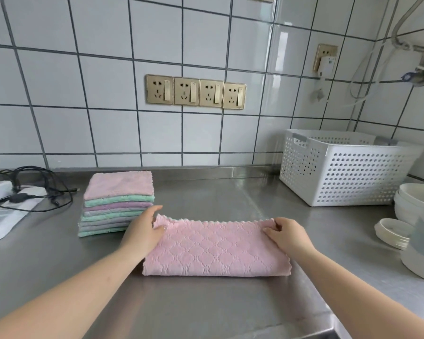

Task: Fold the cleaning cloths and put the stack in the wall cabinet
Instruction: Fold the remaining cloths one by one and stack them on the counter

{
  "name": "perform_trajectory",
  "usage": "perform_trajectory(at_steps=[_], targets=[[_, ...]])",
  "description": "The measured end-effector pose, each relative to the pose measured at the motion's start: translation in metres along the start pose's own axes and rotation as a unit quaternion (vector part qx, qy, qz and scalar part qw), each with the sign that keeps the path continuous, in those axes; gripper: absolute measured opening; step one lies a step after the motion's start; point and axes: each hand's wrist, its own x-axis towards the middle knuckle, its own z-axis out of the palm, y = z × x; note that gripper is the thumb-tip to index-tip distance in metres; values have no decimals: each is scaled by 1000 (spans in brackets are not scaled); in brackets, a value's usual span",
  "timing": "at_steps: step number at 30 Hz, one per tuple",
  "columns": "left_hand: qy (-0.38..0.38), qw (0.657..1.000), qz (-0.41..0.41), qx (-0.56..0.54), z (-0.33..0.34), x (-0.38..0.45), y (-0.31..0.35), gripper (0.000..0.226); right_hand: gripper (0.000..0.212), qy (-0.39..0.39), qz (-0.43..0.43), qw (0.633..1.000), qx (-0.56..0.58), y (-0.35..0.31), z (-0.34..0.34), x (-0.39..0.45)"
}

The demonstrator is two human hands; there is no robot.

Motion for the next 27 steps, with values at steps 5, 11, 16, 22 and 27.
perform_trajectory(at_steps=[5,11,16,22,27], targets=[[-8,999,-11,36,6,17,-4,57,35,-7,15,1000,-12,5,9,13],[-42,996,-17,74,9,21,-3,66,9,-19,33,999,3,4,11,17],[-109,963,55,240,6,12,13,71,35,18,2,999,-43,-6,6,12],[-154,940,171,251,41,-11,51,50,39,-90,-153,966,-188,-66,44,-9],[-146,937,158,275,71,-25,44,47,48,-123,-152,964,-181,-71,81,-33]])
